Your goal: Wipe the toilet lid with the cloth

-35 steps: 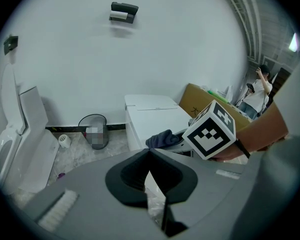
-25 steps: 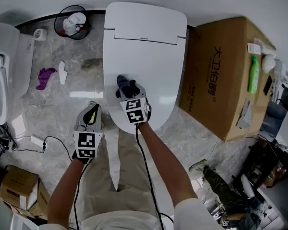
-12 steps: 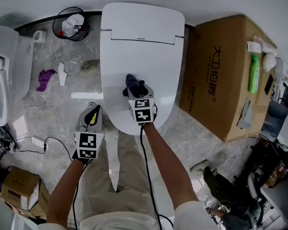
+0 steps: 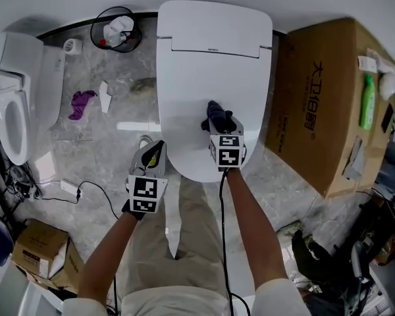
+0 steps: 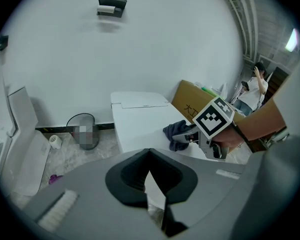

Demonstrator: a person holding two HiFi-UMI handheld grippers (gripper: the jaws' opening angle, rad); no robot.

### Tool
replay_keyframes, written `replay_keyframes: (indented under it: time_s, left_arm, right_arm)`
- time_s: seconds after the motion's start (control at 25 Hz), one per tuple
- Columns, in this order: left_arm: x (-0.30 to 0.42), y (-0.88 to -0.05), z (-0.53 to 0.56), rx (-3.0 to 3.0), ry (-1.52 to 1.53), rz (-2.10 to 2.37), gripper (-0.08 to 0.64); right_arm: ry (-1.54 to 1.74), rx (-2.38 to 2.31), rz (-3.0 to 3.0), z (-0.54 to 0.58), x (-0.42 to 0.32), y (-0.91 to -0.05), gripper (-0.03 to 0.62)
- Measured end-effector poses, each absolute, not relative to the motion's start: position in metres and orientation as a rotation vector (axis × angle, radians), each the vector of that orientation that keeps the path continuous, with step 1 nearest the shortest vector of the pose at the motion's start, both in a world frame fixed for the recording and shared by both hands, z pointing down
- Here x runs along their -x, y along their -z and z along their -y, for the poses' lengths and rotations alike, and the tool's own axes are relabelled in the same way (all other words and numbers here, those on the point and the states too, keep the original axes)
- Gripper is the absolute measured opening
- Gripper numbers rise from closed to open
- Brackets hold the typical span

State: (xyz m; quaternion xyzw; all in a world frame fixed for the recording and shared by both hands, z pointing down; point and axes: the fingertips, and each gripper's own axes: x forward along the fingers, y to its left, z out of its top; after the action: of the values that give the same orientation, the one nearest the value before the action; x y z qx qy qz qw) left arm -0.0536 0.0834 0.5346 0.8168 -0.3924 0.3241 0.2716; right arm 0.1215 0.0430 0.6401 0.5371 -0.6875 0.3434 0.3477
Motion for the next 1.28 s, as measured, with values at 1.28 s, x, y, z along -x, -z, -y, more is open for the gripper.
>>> replay_keyframes:
  time_s: [1.28]
  left_arm:
    - [-0.012,-0.543,-0.116,-2.171,-0.933,0.988,0.000]
  right_arm:
    - [-0.881,-1.444,1.718,-0.069,-0.243,-0.643,0.187]
